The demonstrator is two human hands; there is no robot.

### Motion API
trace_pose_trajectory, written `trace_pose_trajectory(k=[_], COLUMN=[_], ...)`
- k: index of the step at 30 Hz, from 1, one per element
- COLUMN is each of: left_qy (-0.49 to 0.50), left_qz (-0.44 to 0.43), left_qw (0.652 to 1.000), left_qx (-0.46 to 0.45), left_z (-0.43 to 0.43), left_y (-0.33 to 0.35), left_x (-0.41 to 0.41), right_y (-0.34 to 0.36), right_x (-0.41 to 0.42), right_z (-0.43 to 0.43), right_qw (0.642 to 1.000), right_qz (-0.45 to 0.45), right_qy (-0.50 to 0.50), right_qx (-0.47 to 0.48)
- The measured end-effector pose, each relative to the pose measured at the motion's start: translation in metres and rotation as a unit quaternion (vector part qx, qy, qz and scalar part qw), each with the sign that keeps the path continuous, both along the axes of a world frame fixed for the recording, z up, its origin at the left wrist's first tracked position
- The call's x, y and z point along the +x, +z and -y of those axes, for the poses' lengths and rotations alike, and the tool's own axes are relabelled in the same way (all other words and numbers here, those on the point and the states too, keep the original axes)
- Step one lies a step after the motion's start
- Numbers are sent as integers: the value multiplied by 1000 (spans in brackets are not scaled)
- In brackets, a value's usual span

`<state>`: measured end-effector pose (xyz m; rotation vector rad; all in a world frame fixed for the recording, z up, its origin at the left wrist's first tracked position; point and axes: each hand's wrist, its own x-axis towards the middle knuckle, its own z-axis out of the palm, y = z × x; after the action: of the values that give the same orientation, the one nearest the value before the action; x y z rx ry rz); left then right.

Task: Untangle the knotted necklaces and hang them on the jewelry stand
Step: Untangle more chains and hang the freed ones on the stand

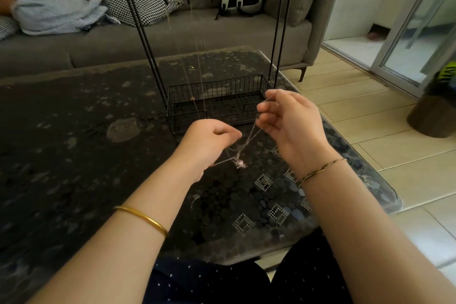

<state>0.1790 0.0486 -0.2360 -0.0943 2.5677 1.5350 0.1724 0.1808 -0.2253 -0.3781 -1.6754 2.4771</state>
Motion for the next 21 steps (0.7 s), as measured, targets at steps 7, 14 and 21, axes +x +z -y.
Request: trace_pose_trajectory(k=[7, 14, 21], left_qy=[51, 60, -31], left_qz=[22, 106, 52], left_qw=[998, 984, 997], left_qx=[-26, 132, -50], left_z=[5, 6, 9], left_y=[-7, -2, -4], left_x=[-4, -7, -6], right_y=[-1, 0, 0], right_x=[-1, 1, 1], right_z=[-5, -5, -8], right_qw=[998, 994, 987], right_qz=[30, 45, -8], right_qy=[-56, -100, -117], right_qx=[-25, 10, 106])
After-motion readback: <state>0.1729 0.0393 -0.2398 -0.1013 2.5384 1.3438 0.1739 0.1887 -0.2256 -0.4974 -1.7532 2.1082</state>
